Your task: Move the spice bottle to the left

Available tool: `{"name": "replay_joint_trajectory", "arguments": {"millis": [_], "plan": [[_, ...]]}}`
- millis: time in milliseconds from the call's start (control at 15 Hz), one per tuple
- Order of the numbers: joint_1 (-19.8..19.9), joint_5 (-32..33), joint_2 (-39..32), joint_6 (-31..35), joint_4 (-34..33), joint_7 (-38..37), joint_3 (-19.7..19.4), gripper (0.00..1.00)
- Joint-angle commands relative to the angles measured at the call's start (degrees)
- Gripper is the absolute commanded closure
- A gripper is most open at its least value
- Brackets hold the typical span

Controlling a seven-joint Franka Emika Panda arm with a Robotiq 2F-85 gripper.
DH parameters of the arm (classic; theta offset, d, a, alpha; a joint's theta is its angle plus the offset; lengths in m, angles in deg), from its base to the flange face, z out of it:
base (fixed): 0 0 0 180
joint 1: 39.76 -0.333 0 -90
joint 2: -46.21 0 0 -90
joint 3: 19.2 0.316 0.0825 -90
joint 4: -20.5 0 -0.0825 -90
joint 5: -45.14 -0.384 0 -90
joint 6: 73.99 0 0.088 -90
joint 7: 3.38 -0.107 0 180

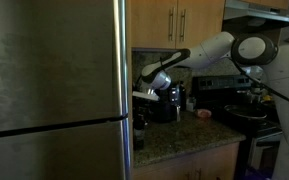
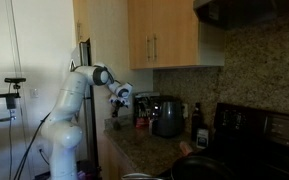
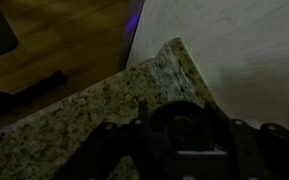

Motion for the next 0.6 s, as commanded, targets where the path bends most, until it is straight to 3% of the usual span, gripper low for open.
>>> {"name": "replay_joint_trajectory", "arguments": {"millis": [0, 67, 133, 200, 333, 533], "plan": [[-0.19, 0.41, -1.38, 2.66, 1.26, 1.7, -0.22, 0.67], [-0.23, 0.36, -1.41, 3.07, 1.23, 1.33, -0.32, 0.67], [-0.21, 0.45, -1.43, 2.83, 1.03, 1.25, -0.35, 0.17], [-0.13, 0.24, -1.48, 2.82, 0.87, 1.44, -0.28, 0.15], [-0.37, 0.68, -1.89, 4.15, 0.97, 1.46, -0.37, 0.02], [-0.76, 1.89, -2.15, 6.09, 1.01, 1.85, -0.47, 0.0]]}}
